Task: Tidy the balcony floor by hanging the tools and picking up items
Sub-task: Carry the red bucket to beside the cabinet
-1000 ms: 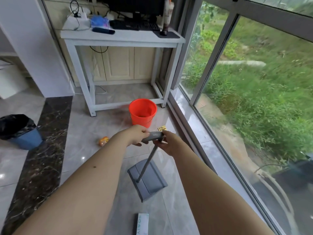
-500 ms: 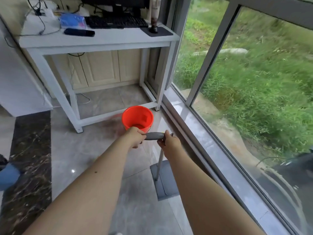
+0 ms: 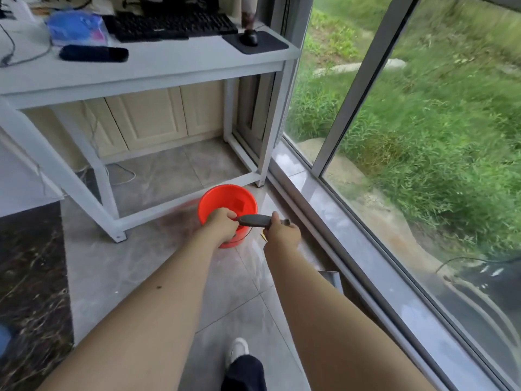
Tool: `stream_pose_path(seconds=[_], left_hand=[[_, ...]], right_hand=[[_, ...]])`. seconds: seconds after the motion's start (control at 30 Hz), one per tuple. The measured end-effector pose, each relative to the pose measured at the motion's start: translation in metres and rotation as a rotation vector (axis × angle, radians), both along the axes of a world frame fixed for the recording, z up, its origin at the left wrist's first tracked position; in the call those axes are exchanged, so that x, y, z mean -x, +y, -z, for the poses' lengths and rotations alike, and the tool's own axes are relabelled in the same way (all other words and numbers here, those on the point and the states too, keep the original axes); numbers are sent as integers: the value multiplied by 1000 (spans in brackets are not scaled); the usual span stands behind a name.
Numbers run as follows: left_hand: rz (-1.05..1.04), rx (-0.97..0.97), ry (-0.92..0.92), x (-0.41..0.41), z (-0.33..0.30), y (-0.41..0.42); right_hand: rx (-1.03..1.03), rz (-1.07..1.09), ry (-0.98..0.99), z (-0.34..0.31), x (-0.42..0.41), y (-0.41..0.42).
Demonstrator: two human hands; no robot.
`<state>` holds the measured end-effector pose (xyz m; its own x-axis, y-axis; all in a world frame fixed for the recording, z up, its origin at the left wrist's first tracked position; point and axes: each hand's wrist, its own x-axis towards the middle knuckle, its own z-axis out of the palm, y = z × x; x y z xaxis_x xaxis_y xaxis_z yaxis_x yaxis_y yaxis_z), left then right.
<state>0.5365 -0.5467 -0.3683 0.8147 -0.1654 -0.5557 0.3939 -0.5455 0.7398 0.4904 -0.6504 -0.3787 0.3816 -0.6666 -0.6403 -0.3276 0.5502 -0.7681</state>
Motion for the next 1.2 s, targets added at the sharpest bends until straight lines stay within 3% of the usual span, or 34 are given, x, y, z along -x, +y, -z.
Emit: stream_pose_path(seconds=[0.27, 0.7, 0.83, 0.97, 1.2], left_hand=[[-13, 1, 63, -110, 58, -39], [-172, 11, 216, -215, 182, -68], [-186, -13, 235, -244, 222, -62], [-188, -39, 250, -264, 257, -56], [-214, -28, 302, -291, 318, -47]], right_hand=[[26, 82, 176, 43, -98, -38], [-21, 243, 221, 147, -211, -55], [-187, 217, 179, 177, -243, -59], [1, 316, 322, 198, -272, -52], [20, 343, 311, 247, -313, -28]])
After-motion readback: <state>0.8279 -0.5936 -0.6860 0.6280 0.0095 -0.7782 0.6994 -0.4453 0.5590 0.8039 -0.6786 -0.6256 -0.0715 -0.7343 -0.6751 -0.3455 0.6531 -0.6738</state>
